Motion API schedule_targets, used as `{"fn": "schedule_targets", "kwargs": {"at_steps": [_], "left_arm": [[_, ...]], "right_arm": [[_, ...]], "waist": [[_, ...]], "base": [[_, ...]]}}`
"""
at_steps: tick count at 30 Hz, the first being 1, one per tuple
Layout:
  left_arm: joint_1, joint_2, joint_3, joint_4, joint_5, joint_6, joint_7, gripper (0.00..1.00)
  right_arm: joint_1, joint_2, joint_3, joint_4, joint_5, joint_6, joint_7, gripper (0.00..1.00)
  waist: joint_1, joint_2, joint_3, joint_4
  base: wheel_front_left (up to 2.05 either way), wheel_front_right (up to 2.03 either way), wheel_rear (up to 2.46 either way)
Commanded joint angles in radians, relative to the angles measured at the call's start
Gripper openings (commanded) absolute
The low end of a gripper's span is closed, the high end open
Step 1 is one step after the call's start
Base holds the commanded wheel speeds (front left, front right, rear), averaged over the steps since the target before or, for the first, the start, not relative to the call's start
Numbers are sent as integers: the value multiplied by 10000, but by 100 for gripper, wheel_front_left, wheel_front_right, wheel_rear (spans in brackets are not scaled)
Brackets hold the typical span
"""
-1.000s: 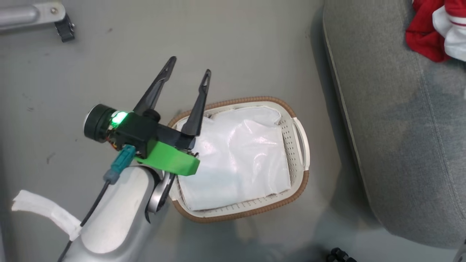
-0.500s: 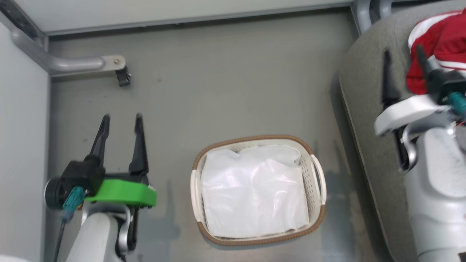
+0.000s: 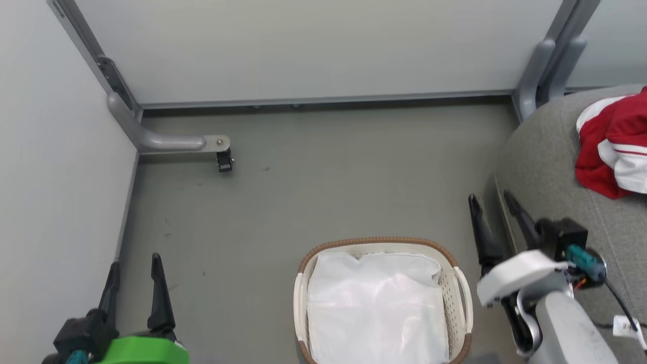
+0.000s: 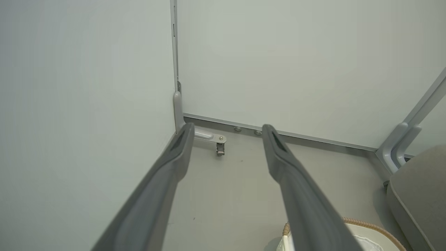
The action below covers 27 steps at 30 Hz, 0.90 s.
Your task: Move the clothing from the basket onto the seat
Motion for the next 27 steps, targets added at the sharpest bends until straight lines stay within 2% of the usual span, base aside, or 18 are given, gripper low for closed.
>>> {"fn": "schedule_targets", "kwargs": {"at_steps": [1, 5, 8, 21, 22, 27], "left_arm": [[282, -45, 108, -57, 114, -100, -7, 100], [680, -155, 237, -138, 213, -233, -7, 100], [849, -188, 263, -142, 258, -279, -7, 100], [804, -260, 115, 228, 92, -410, -7, 100], [779, -265, 105, 291, 86, -382, 2, 0], [689, -301, 136, 563, -374, -391, 137, 0]], "right_arm": [[362, -47, 77, -131, 108, -14, -42, 100], [982, -45, 170, -369, 417, -14, -42, 100], [1212, -43, 210, -412, 237, -14, -43, 100], [1264, -42, 393, -344, 355, -14, -43, 100], [1164, 10, 387, -299, 280, 0, 6, 0], [1252, 51, 295, -93, 720, 0, 175, 0]], "waist": [[1, 119, -454, 154], [1, 119, -599, 21], [1, 119, -650, -54], [1, 119, -687, -150], [1, 0, -683, -156], [1, 3, -693, -158]], "base": [[0, 0, 0], [0, 0, 0], [0, 0, 0], [0, 0, 0], [0, 0, 0], [0, 0, 0]]}}
